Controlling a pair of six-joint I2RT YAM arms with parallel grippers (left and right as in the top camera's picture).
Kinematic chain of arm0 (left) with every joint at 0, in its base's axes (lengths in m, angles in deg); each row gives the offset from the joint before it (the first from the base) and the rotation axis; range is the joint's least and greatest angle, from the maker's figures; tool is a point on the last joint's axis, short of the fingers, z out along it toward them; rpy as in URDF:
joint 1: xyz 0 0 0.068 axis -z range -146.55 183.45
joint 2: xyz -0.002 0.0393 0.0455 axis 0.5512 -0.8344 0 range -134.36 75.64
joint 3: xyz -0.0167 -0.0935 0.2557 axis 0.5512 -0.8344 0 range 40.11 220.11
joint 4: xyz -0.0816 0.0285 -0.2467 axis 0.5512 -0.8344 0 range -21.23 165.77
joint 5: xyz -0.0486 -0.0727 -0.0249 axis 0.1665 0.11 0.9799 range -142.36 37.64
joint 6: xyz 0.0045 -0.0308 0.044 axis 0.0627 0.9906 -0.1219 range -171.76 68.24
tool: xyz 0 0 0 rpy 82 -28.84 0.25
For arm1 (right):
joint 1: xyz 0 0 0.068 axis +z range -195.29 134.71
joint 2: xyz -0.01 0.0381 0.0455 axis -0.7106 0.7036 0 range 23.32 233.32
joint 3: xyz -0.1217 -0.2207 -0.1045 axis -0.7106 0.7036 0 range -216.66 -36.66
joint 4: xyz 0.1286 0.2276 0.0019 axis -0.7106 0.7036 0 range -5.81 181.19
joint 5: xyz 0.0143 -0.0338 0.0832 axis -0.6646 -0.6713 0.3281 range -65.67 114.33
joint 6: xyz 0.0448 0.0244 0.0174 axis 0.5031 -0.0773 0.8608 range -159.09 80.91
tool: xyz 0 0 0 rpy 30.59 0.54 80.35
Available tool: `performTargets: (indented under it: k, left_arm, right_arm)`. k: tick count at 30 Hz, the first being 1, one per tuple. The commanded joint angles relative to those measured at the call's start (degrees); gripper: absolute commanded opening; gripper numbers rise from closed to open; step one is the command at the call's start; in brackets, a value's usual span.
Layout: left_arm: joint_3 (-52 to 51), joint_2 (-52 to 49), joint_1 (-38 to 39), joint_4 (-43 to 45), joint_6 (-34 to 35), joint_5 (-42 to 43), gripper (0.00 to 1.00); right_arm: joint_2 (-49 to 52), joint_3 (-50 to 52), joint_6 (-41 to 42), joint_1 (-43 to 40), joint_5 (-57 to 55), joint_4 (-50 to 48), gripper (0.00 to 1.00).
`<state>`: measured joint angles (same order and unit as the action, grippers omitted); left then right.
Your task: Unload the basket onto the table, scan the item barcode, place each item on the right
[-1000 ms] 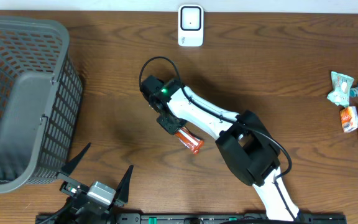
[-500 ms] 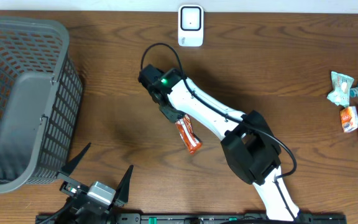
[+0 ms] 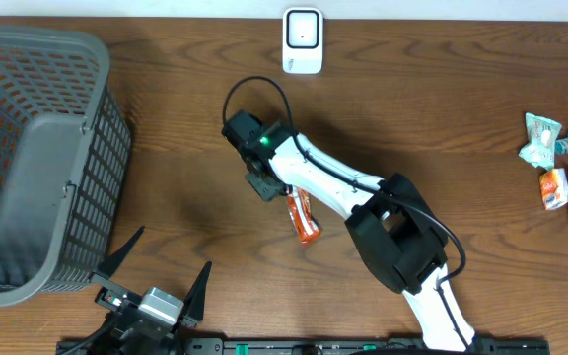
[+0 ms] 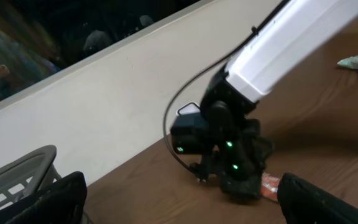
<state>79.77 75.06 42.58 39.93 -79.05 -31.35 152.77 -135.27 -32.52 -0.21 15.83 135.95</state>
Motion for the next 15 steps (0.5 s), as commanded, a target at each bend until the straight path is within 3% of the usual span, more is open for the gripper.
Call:
performTargets:
  k: [1,5,10,15]
  left_arm:
    - [-0.1,0.4,0.2,0.0,-0.6,-0.1,0.98]
    - [-0.1,0.4,0.2,0.0,-0.6,-0.1,0.98]
    - [-0.1,0.4,0.2,0.0,-0.6,-0.1,0.98]
    - [-0.1,0.4,0.2,0.0,-0.6,-0.1,0.98]
  right_arm:
    - [-0.9,1.1,-1.4,-0.1,-0.3,-1.9,0.01]
    - [-1.4,-3.9,-3.0,-0.5,-0.6,0.0,0.01]
    - [-3.0,-11.9,-2.3,-1.0,-0.6,10.2,0.01]
    - [-4.1,-11.6,-0.4,-1.8,-0.4,15.0,0.01]
